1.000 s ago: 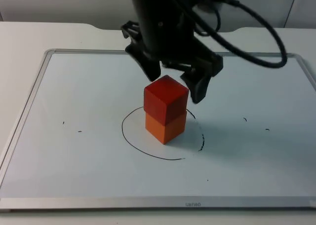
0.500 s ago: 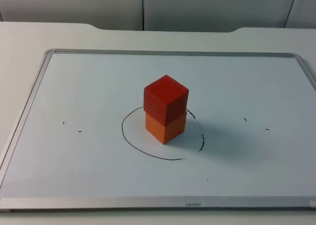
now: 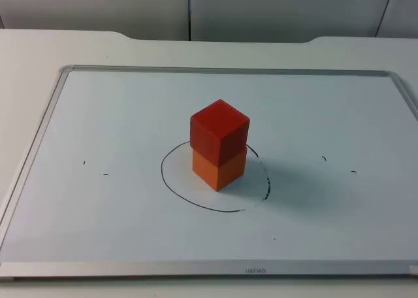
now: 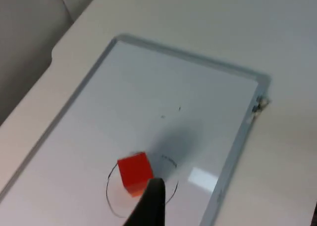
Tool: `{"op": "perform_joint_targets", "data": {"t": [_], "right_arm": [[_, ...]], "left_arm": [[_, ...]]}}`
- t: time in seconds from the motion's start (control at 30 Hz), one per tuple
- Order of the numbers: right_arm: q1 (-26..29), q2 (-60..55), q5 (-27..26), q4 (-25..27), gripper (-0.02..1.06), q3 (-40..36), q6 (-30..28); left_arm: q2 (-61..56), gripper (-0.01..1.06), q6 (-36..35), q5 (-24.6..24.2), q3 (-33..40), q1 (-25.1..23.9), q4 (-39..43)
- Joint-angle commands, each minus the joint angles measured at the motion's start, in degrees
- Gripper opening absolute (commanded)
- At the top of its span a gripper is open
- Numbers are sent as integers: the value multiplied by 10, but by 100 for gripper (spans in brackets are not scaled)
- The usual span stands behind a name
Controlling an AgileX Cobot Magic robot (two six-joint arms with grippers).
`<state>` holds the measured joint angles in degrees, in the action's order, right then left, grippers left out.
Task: Pick up one cube with the left hand and another cube with the right hand. First place the cube in the right hand at the target position, then stack the cube in the left hand on top.
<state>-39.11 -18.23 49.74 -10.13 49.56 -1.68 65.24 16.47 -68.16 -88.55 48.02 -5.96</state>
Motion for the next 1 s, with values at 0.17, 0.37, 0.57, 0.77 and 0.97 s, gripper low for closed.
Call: {"op": "perform_joint_targets", "data": {"t": [0.17, 0.37, 0.57, 0.77, 0.97], "right_arm": [[0, 2, -17, 90, 93, -77, -78], [0, 2, -6, 121, 93, -134, -89], [0, 2, -4, 147, 93, -178, -99], [0, 2, -5, 150, 93, -186, -97], [0, 2, 7, 150, 93, -186, -97]], "left_arm": [[-169, 85, -16, 127, 268, 4, 23], [-339, 85, -101, 149, 436, 3, 47], [-475, 85, -168, 147, 549, 3, 85], [-564, 85, -215, 119, 576, 3, 114], [-592, 85, -209, 71, 583, 3, 118]]}}
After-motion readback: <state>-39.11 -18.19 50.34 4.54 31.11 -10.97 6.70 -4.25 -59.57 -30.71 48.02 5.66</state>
